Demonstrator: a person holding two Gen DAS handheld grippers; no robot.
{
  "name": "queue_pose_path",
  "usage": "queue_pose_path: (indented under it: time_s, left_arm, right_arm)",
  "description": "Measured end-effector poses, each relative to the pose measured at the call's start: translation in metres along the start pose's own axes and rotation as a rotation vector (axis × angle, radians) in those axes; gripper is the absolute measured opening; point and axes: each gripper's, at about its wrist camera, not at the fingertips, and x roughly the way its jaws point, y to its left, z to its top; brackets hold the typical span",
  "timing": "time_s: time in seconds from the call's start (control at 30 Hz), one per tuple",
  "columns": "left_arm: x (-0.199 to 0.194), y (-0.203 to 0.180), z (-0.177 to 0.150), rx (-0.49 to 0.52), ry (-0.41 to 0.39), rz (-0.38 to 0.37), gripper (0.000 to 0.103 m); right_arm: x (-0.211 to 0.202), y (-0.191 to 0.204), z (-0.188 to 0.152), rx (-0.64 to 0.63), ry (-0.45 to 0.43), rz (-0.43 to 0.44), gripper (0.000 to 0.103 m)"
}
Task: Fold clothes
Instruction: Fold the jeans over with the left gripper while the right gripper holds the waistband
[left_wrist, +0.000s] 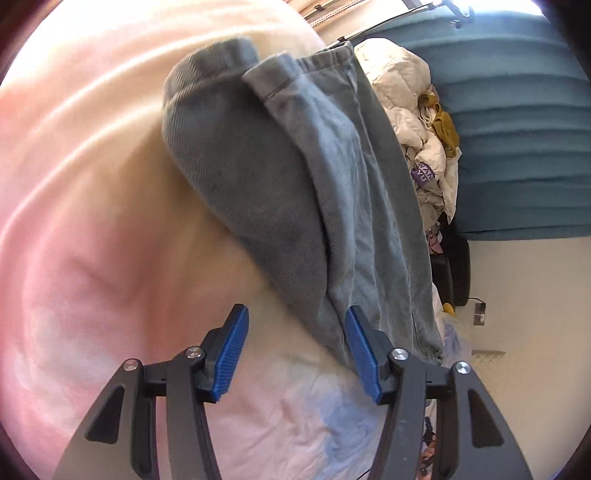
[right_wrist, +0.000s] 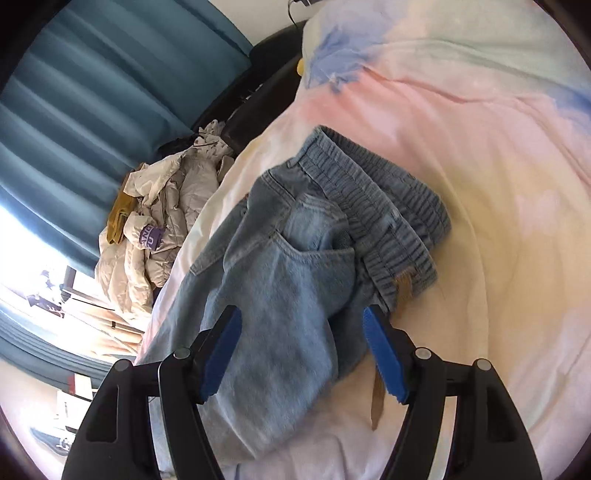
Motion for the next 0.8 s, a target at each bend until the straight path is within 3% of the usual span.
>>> queue_pose_path:
  time_s: [0.3, 0.47, 0.5, 0.6, 0.67, 0.73, 0.8]
  left_arm:
    - [0.050, -0.001, 0.007, -0.038, -0.064, -0.127, 0.056]
    - [0.068, -0.012, 0.019, -0.014, -0.137, -0.117, 0.055]
    - [0.070, -0.016, 0.020, -0.001, -0.149, -0.098, 0.052]
    - [0.074, -0.026, 0.020, 0.025, -0.191, -0.040, 0.028]
    - [0.071, -0.030, 0.018, 0.032, -0.210, -0.030, 0.017]
    - [0.065, -0.039, 0.014, 0.060, -0.234, -0.015, 0.011]
    - [0.054, -0.053, 0.007, 0.107, -0.267, 0.001, 0.010]
  right_arm:
    - [0.039, -0.031, -0.024, 0.101, 0.090, 0.062, 0.070]
    - [0.081, -0.022, -0.022, 0.111, 0.095, 0.054, 0.070]
    - [0.090, -0.020, -0.021, 0.110, 0.090, 0.036, 0.070]
    - [0.102, -0.016, -0.021, 0.149, 0.042, -0.018, 0.069]
    - [0.100, -0.005, -0.023, 0.108, -0.006, -0.078, 0.052]
    - [0.092, 0.007, -0.026, 0.041, -0.043, -0.129, 0.027]
    - [0.075, 0.011, -0.023, 0.030, -0.067, -0.116, 0.015]
